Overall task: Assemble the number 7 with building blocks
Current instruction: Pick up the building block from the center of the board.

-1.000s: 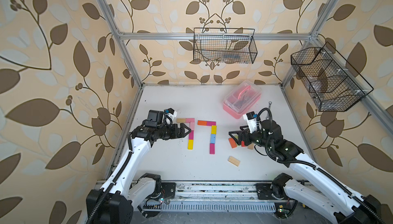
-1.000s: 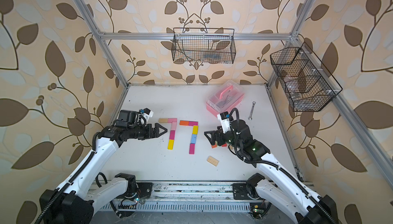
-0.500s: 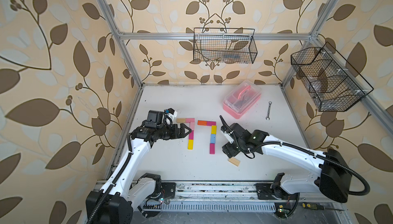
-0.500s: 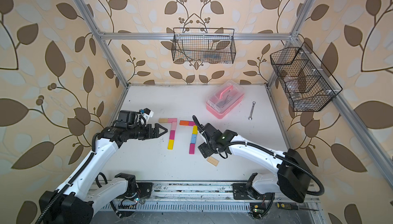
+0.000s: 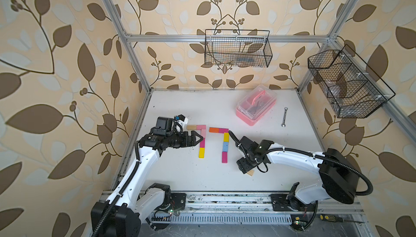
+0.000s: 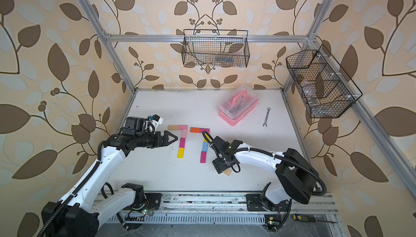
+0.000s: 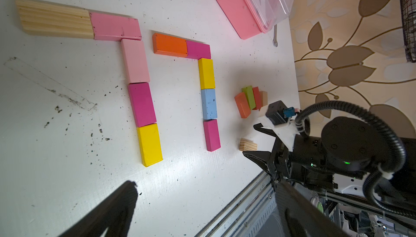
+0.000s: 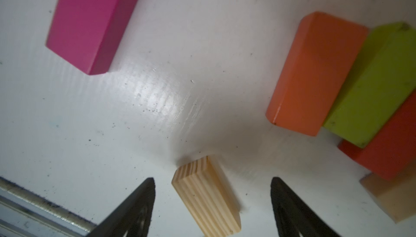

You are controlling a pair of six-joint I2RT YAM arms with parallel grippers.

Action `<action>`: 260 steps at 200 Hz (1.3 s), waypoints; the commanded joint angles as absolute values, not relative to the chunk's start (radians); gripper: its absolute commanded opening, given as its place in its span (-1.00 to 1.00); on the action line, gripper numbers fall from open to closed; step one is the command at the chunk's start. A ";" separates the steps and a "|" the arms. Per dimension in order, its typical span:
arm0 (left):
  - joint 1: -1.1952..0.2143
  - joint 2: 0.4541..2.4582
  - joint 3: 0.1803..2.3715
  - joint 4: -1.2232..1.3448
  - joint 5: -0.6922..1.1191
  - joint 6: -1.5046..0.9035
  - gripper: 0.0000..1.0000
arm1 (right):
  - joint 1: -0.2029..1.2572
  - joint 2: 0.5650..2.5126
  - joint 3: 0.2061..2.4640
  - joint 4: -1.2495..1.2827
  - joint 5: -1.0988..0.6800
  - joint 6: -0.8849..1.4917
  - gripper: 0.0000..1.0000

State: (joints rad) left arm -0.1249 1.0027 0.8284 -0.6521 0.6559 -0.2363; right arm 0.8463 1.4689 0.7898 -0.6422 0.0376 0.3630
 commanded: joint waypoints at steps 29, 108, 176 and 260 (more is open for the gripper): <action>-0.130 0.992 0.822 -0.635 0.694 -0.218 0.98 | 0.834 1.482 0.702 -0.530 -0.081 0.418 0.59; -0.132 0.990 0.822 -0.635 0.693 -0.219 0.98 | 0.906 1.503 0.654 -0.465 -0.124 0.484 0.45; -0.137 0.989 0.821 -0.632 0.698 -0.219 0.98 | 0.927 1.429 0.651 -0.581 -0.003 0.548 0.64; -0.146 0.988 0.819 -0.631 0.701 -0.221 0.98 | 0.984 1.344 0.578 -0.609 -0.021 0.615 0.50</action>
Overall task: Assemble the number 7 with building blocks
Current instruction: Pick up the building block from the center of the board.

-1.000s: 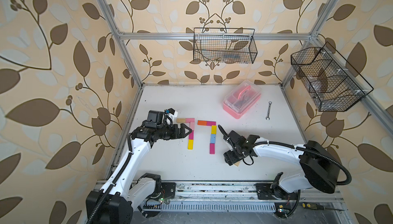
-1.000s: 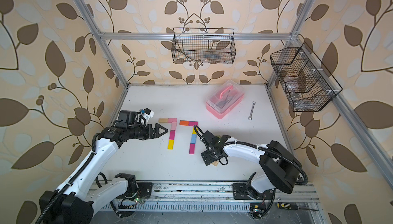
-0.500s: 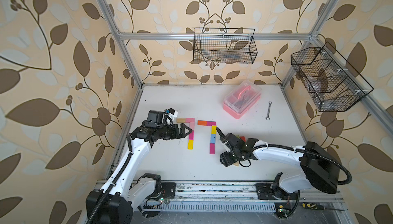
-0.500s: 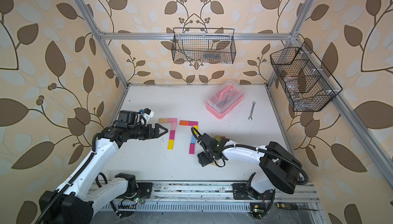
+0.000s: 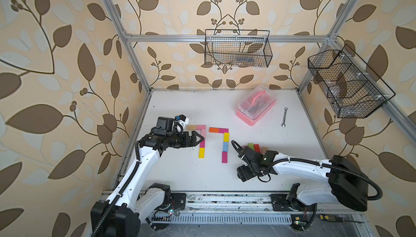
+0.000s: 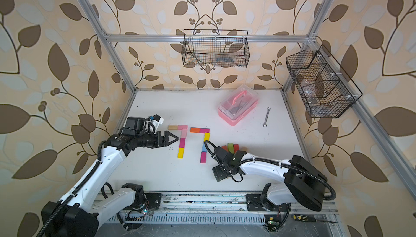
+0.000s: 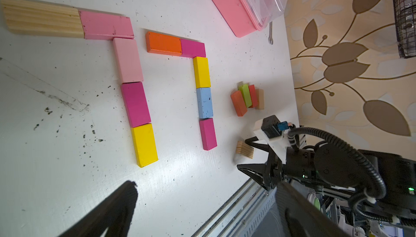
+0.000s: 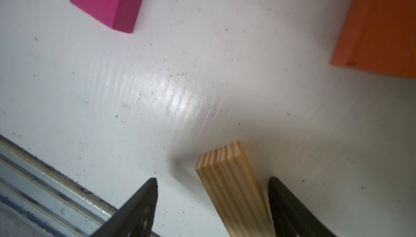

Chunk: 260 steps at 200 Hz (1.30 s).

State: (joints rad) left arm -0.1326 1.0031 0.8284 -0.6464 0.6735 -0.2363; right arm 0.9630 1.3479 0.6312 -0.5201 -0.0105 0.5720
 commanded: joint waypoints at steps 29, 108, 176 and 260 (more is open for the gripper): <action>-0.147 0.986 0.820 -0.630 0.702 -0.221 0.98 | 0.991 1.343 0.567 -0.583 -0.011 0.617 0.22; -0.152 0.983 0.820 -0.631 0.701 -0.221 0.98 | 0.938 1.231 0.667 -0.632 0.148 0.568 -0.29; -0.152 0.980 0.821 -0.632 0.695 -0.220 0.98 | 0.481 0.972 0.864 -0.556 -0.099 0.302 -0.42; -0.155 0.982 0.820 -0.633 0.692 -0.220 0.98 | 0.419 1.379 1.237 -0.697 -0.193 -0.555 -0.57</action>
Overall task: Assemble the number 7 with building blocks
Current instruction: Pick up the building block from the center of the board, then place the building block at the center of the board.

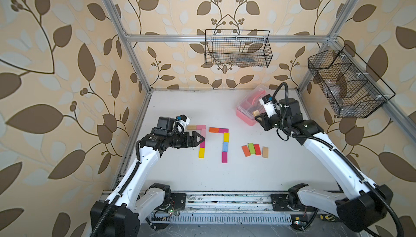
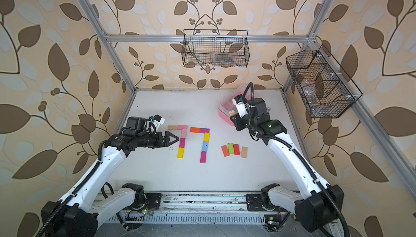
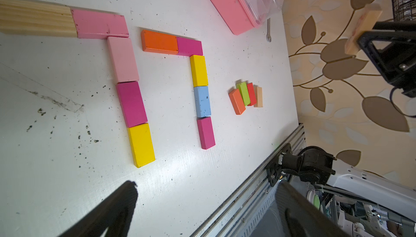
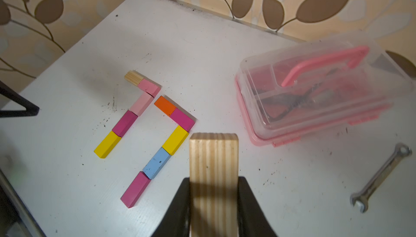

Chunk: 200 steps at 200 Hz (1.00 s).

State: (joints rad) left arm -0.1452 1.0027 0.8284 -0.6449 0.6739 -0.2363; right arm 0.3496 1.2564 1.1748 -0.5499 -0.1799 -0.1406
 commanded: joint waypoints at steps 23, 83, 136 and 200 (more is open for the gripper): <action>-0.155 0.989 0.820 -0.632 0.695 -0.219 0.98 | 0.495 1.538 1.308 -0.777 -0.094 -0.754 -0.64; -0.155 1.012 0.821 -0.634 0.699 -0.218 0.98 | 0.502 1.823 1.353 -0.726 -0.069 -0.950 -0.71; -0.157 1.035 0.821 -0.632 0.712 -0.217 0.98 | 0.496 1.973 1.429 -0.687 -0.025 -0.989 -0.66; -0.156 1.042 0.824 -0.635 0.703 -0.216 0.98 | 0.468 2.044 1.450 -0.644 -0.035 -0.982 -0.62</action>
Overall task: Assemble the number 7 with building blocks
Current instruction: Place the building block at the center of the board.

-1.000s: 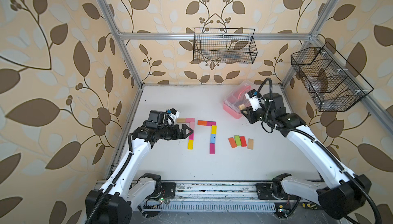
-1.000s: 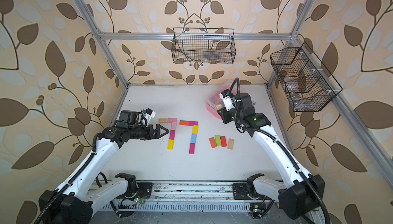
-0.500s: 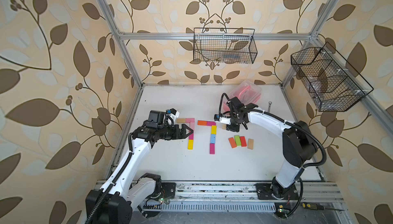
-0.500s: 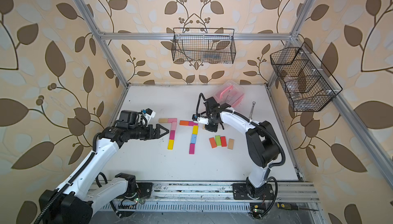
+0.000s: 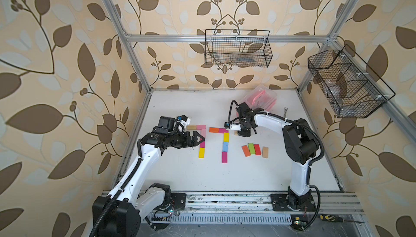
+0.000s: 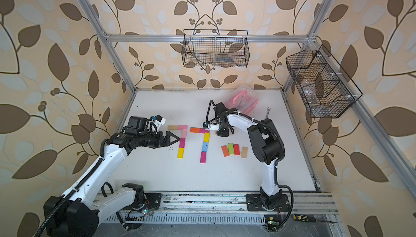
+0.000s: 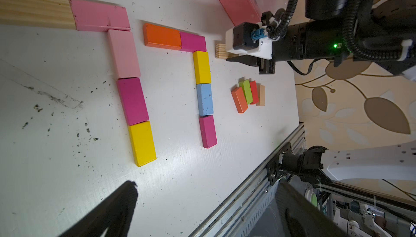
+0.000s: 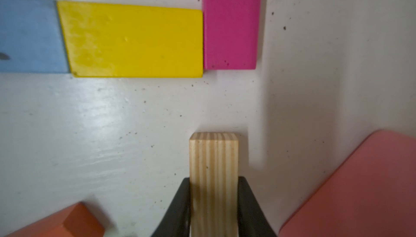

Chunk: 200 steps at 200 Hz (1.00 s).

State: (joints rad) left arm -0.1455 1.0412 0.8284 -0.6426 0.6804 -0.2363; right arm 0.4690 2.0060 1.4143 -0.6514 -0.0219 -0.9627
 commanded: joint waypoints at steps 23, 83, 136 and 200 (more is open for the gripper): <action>-0.156 1.038 0.824 -0.634 0.696 -0.215 0.98 | 0.466 2.065 1.458 -0.648 -0.047 -0.979 -0.61; -0.156 1.057 0.824 -0.637 0.700 -0.215 0.98 | 0.450 2.066 1.449 -0.681 -0.084 -1.004 -0.47; -0.156 1.071 0.824 -0.640 0.696 -0.217 0.98 | 0.434 2.051 1.432 -0.727 -0.143 -1.025 -0.25; -0.156 1.074 0.827 -0.648 0.681 -0.215 0.98 | 0.391 1.996 1.410 -0.617 -0.173 -0.873 1.00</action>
State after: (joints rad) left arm -0.1455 1.0813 0.8284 -0.6434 0.6785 -0.2363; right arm 0.4152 2.0411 1.4406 -0.6655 -0.1349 -0.9463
